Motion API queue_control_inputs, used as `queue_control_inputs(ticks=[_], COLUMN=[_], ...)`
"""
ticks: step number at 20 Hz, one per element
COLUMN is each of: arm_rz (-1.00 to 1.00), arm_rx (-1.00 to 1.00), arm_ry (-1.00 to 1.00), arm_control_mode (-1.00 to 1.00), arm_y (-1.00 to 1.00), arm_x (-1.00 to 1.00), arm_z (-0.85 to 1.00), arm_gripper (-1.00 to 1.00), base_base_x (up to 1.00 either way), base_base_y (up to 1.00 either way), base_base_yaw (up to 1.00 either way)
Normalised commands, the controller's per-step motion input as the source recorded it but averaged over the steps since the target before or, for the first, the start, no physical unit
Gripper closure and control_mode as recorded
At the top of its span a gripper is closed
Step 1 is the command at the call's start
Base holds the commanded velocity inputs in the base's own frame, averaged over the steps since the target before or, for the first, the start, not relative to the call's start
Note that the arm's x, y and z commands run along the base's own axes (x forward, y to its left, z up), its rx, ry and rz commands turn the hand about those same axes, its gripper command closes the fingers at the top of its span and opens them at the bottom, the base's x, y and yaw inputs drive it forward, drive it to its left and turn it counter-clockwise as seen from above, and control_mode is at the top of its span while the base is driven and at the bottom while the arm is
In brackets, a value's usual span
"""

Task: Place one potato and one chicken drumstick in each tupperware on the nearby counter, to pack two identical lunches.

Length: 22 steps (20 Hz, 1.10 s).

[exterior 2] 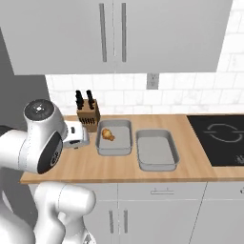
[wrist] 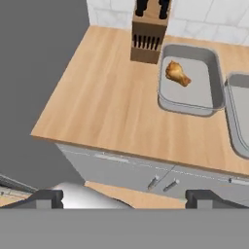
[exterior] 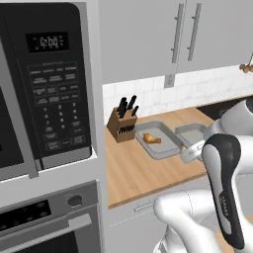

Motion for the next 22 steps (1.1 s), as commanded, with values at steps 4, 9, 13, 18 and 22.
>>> queue_control_inputs(ticks=[4,9,13,18,22], arm_rz=[0.00,0.00,0.00,0.00,0.00], arm_rx=[0.00,0.00,0.00,0.00,0.00], arm_ry=[0.00,0.00,0.00,0.00,0.00], arm_control_mode=[1.00,1.00,1.00,1.00,1.00], arm_y=[0.00,0.00,0.00,0.00,0.00], arm_x=[0.00,0.00,0.00,0.00,0.00], arm_z=[0.00,0.00,0.00,0.00,0.00], arm_gripper=[-1.00,-1.00,-1.00,-1.00,-1.00], base_base_x=[-1.00,-1.00,-1.00,-1.00,-0.93], base_base_y=[0.16,0.00,0.49,1.00,1.00], base_base_yaw=[0.01,0.00,0.04,0.04,0.01])
